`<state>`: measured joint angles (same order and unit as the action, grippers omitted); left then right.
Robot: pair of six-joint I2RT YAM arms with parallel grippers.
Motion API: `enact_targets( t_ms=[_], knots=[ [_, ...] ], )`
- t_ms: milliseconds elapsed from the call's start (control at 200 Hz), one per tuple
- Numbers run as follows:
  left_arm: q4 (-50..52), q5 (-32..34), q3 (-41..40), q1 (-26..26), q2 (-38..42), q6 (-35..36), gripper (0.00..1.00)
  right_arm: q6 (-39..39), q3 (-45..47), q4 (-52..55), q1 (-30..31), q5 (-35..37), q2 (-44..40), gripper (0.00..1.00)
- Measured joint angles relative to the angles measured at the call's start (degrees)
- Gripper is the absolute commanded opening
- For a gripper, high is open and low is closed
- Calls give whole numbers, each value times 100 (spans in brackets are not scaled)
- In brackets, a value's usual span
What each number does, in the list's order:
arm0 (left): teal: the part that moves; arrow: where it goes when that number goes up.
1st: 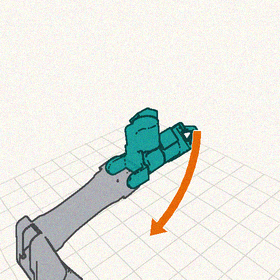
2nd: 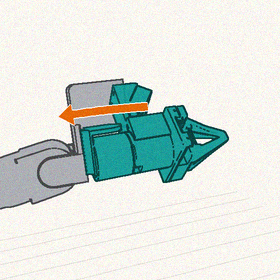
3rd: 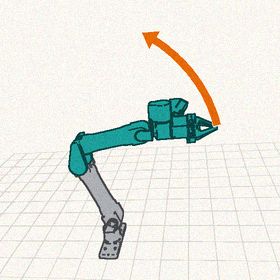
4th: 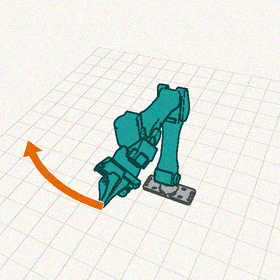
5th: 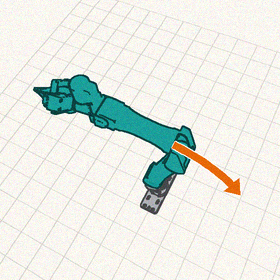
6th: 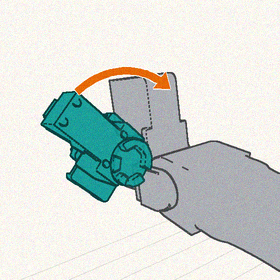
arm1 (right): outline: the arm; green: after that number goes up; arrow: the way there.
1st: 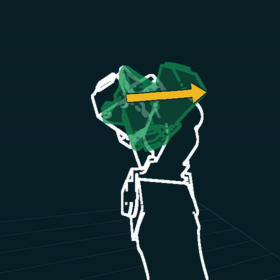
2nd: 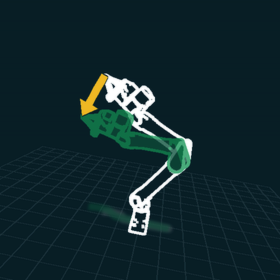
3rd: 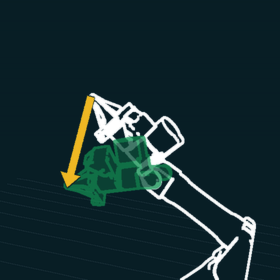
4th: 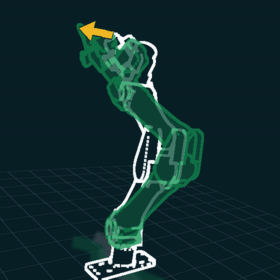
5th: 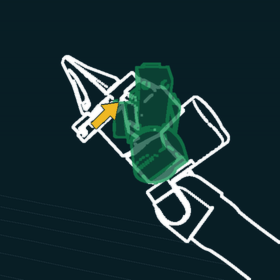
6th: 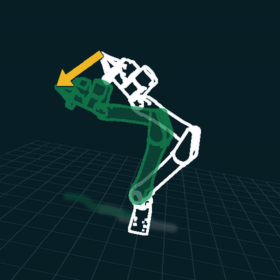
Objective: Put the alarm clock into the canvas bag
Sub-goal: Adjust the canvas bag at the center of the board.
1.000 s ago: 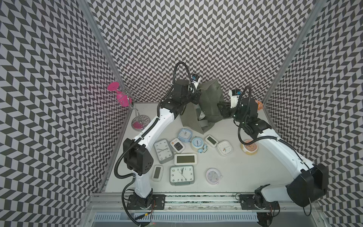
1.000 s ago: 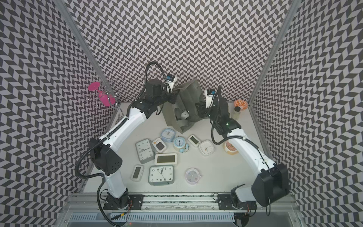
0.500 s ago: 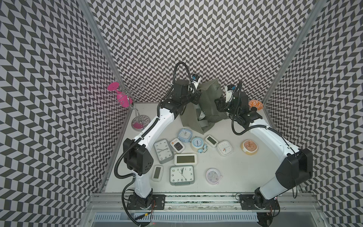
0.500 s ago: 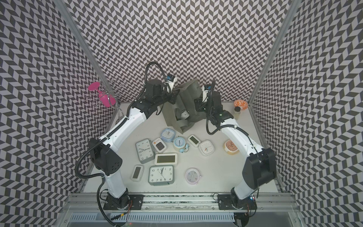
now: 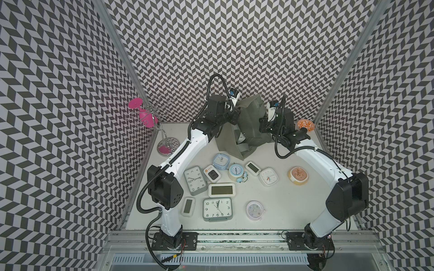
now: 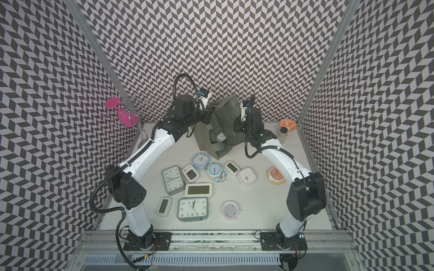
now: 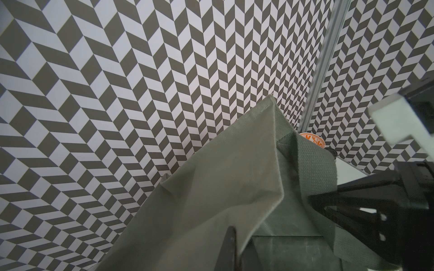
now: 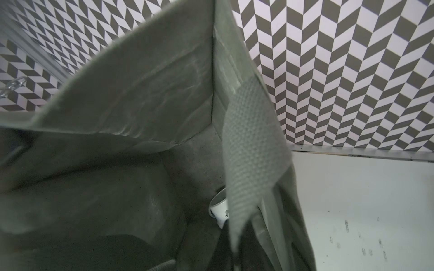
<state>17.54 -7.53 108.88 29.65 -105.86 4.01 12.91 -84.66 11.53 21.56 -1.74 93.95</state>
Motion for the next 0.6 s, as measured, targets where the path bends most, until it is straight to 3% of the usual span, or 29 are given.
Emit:
enact_targets(
  t_ms=[185, 396, 601],
  knots=[
    [15, 111, 0, 0, 0, 96, 0, 20, 302, 55, -264, -409, -743, 0],
    [-70, 149, -9, 0, 11, 326, 0, -48, 289, 227, -1283, -1198, -1169, 0],
    [-210, -39, -179, -33, 142, 562, 0, -522, 17, 382, -2124, -2907, -651, 0]
  ],
)
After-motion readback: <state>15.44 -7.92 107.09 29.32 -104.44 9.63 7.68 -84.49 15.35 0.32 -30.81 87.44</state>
